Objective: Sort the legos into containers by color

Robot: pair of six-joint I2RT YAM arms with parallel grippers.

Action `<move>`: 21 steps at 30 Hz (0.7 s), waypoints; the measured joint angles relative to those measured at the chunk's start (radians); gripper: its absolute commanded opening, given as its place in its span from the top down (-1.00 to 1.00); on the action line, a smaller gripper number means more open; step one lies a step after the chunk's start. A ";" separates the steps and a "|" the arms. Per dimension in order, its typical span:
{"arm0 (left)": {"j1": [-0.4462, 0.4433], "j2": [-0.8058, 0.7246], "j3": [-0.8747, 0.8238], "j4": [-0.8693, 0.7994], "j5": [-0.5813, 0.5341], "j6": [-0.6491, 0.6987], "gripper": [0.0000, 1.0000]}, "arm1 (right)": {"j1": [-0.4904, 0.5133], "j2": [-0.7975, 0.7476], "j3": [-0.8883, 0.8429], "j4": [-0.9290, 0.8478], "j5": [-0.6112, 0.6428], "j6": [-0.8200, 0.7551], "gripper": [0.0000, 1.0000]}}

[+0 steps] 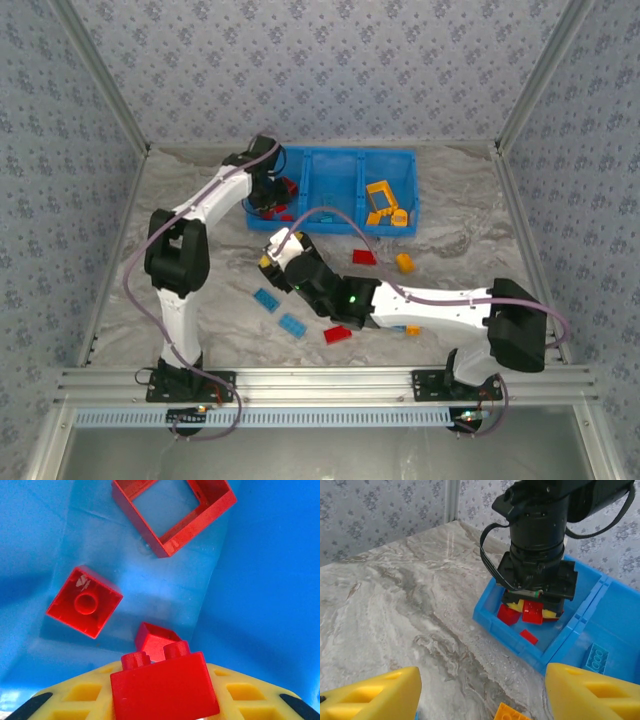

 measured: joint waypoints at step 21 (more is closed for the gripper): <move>-0.027 -0.243 -0.016 -0.064 -0.065 -0.008 -0.21 | -0.137 -0.198 -0.002 -0.227 0.053 0.206 -0.34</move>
